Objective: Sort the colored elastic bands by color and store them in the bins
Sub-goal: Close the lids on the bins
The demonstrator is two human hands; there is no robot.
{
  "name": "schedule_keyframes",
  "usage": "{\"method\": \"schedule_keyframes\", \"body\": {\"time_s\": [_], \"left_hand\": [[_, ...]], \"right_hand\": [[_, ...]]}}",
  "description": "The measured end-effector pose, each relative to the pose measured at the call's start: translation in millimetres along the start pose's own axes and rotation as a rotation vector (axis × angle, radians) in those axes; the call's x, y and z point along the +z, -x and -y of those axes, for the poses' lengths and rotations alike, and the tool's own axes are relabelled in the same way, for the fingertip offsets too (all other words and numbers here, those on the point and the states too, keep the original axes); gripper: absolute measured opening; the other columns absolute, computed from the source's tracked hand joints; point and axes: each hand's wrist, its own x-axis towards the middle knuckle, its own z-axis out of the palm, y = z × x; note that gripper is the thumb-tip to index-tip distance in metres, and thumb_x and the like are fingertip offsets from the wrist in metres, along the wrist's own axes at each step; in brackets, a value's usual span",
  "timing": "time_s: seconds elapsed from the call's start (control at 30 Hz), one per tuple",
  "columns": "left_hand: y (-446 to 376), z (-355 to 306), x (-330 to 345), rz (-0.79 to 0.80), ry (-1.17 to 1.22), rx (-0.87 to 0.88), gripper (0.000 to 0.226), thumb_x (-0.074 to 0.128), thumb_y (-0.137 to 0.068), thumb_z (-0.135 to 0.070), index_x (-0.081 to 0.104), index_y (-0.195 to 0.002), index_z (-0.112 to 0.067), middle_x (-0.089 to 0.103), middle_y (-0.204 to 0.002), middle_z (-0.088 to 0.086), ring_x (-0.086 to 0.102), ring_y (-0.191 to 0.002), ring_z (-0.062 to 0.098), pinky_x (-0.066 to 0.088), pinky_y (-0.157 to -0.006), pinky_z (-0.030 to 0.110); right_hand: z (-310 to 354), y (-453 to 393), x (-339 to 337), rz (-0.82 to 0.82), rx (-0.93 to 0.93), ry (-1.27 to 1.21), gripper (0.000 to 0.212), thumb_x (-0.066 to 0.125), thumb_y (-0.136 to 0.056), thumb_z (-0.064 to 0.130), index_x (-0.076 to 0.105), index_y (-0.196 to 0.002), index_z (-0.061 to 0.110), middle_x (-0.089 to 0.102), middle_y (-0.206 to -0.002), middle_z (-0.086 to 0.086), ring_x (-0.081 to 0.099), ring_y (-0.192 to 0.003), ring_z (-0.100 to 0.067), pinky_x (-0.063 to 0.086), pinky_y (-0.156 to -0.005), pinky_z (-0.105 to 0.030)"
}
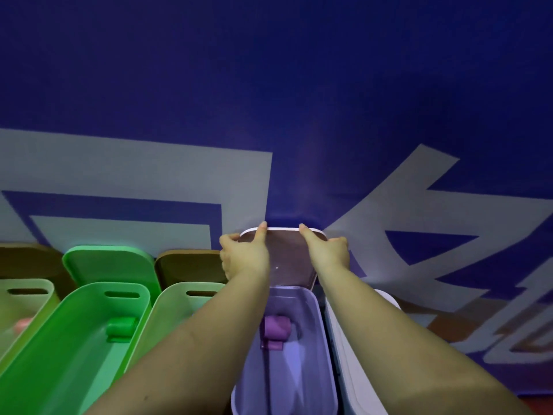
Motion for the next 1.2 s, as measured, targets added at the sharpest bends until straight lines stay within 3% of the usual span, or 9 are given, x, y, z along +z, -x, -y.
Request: {"method": "schedule_keyframes", "body": {"time_s": [0.13, 0.33, 0.47, 0.63, 0.73, 0.83, 0.9, 1.03, 1.2], "left_hand": [[21, -29, -16, 0.048, 0.130, 0.057, 0.061, 0.075, -0.074, -0.045, 0.045, -0.116, -0.013, 0.050, -0.127, 0.013, 0.055, -0.105, 0.030, 0.040, -0.077, 0.033], [50, -53, -49, 0.145, 0.126, 0.210, 0.068, 0.075, -0.073, -0.046, 0.046, -0.130, -0.021, 0.047, -0.133, 0.009, 0.052, -0.110, 0.028, 0.042, -0.082, 0.033], [66, -53, -69, 0.197, 0.108, 0.305, 0.051, 0.078, -0.069, -0.047, 0.062, -0.107, -0.016, 0.059, -0.115, 0.006, 0.058, -0.099, 0.023, 0.048, -0.081, 0.033], [84, -39, -94, 0.284, 0.061, 0.347, 0.045, 0.081, -0.067, -0.039, 0.060, -0.099, -0.014, 0.063, -0.107, 0.007, 0.060, -0.097, 0.022, 0.050, -0.088, 0.037], [93, -16, -109, 0.362, -0.012, 0.345, 0.046, 0.082, -0.067, -0.037, 0.060, -0.098, -0.012, 0.062, -0.097, 0.004, 0.058, -0.084, 0.017, 0.046, -0.073, 0.028], [93, 20, -122, 0.416, -0.115, 0.364, 0.042, 0.086, -0.063, -0.031, 0.061, -0.090, -0.010, 0.063, -0.088, 0.002, 0.056, -0.074, 0.013, 0.041, -0.062, 0.021], [91, 46, -126, 0.459, -0.182, 0.358, 0.042, 0.087, -0.062, -0.023, 0.061, -0.091, -0.009, 0.063, -0.091, 0.006, 0.057, -0.078, 0.017, 0.042, -0.063, 0.020], [86, 89, -123, 0.542, -0.391, 0.353, 0.072, 0.088, -0.061, -0.021, 0.054, -0.124, -0.011, 0.057, -0.124, 0.006, 0.055, -0.113, 0.021, 0.043, -0.094, 0.029], [90, 124, -117, 0.531, -0.596, 0.411, 0.083, 0.084, -0.066, -0.020, 0.043, -0.138, -0.013, 0.049, -0.139, 0.006, 0.046, -0.126, 0.021, 0.036, -0.098, 0.024]], "right_hand": [[24, 20, -21, 0.006, -0.053, -0.017, 0.076, 0.069, -0.075, 0.055, 0.039, -0.122, 0.004, 0.055, -0.122, -0.015, 0.055, -0.100, -0.032, 0.041, -0.074, -0.032], [42, 54, -58, 0.014, -0.159, -0.008, 0.080, 0.068, -0.074, 0.058, 0.036, -0.127, 0.008, 0.054, -0.123, -0.011, 0.051, -0.094, -0.028, 0.039, -0.076, -0.032], [41, 70, -82, 0.106, -0.296, 0.056, 0.069, 0.062, -0.079, 0.056, 0.040, -0.134, 0.021, 0.050, -0.134, -0.001, 0.051, -0.111, -0.024, 0.038, -0.084, -0.031], [26, 90, -97, 0.131, -0.353, 0.216, 0.048, 0.056, -0.077, 0.066, 0.045, -0.073, 0.020, 0.046, -0.072, 0.001, 0.047, -0.071, -0.023, 0.032, -0.058, -0.031], [3, 101, -100, 0.092, -0.350, 0.276, 0.051, 0.061, -0.074, 0.064, 0.039, -0.068, 0.019, 0.040, -0.061, 0.002, 0.041, -0.057, -0.019, 0.029, -0.051, -0.031], [-31, 108, -102, 0.143, -0.345, 0.355, 0.043, 0.068, -0.075, 0.054, 0.049, -0.080, 0.016, 0.052, -0.076, 0.001, 0.050, -0.074, -0.021, 0.036, -0.062, -0.029], [-58, 111, -100, 0.196, -0.326, 0.382, 0.056, 0.072, -0.075, 0.049, 0.051, -0.112, 0.013, 0.056, -0.106, -0.002, 0.054, -0.097, -0.022, 0.038, -0.076, -0.027], [-107, 112, -91, 0.235, -0.296, 0.417, 0.086, 0.076, -0.072, 0.043, 0.032, -0.141, 0.015, 0.048, -0.138, -0.006, 0.048, -0.123, -0.026, 0.040, -0.094, -0.031], [-148, 107, -78, 0.243, -0.256, 0.629, 0.094, 0.070, -0.073, 0.054, 0.023, -0.147, 0.019, 0.043, -0.145, -0.002, 0.044, -0.128, -0.027, 0.040, -0.101, -0.036]]}}
